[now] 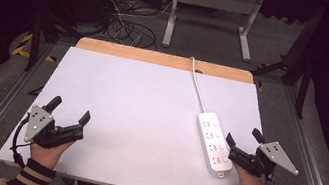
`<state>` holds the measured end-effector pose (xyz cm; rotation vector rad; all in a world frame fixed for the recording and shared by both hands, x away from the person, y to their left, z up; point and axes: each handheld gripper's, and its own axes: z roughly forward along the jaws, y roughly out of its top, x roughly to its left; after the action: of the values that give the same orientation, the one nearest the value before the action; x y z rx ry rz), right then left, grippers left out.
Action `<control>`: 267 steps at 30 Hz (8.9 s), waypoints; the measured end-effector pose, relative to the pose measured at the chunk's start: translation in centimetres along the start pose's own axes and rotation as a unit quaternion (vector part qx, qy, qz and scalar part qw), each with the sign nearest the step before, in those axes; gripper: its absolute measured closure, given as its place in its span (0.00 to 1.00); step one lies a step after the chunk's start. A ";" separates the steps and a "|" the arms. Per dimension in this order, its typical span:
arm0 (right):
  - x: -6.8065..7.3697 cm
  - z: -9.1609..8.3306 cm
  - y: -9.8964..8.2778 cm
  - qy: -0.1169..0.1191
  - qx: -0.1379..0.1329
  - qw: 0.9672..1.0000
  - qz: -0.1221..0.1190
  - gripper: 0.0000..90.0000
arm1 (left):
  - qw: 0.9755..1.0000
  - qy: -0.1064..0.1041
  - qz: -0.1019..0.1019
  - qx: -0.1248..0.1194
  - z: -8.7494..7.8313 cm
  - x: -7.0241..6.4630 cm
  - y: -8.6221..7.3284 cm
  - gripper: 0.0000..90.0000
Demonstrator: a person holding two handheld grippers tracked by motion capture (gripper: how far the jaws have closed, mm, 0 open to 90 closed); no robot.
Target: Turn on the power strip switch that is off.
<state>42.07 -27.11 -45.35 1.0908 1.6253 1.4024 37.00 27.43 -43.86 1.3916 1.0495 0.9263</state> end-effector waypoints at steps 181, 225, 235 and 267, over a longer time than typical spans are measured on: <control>2.3 11.7 1.0 -0.003 0.288 0.954 -0.084 1.00 | 1.000 0.000 0.009 0.012 0.0 0.0 -0.1 0.01; 2.1 11.8 1.0 0.003 0.289 0.954 -0.085 1.00 | 1.000 -0.001 0.008 0.012 0.0 0.1 -0.1 0.02; 2.0 11.9 1.2 0.000 0.289 0.954 -0.084 1.00 | 1.000 0.000 0.005 0.012 0.0 0.1 -0.1 0.02; 1.1 9.5 3.2 -0.002 0.188 0.980 -0.060 1.00 | 1.000 -0.003 0.004 0.011 0.0 0.2 0.0 0.02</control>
<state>50.74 -22.30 -43.59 1.1779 1.9712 1.0380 37.08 27.57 -43.90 1.4168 1.0532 0.9194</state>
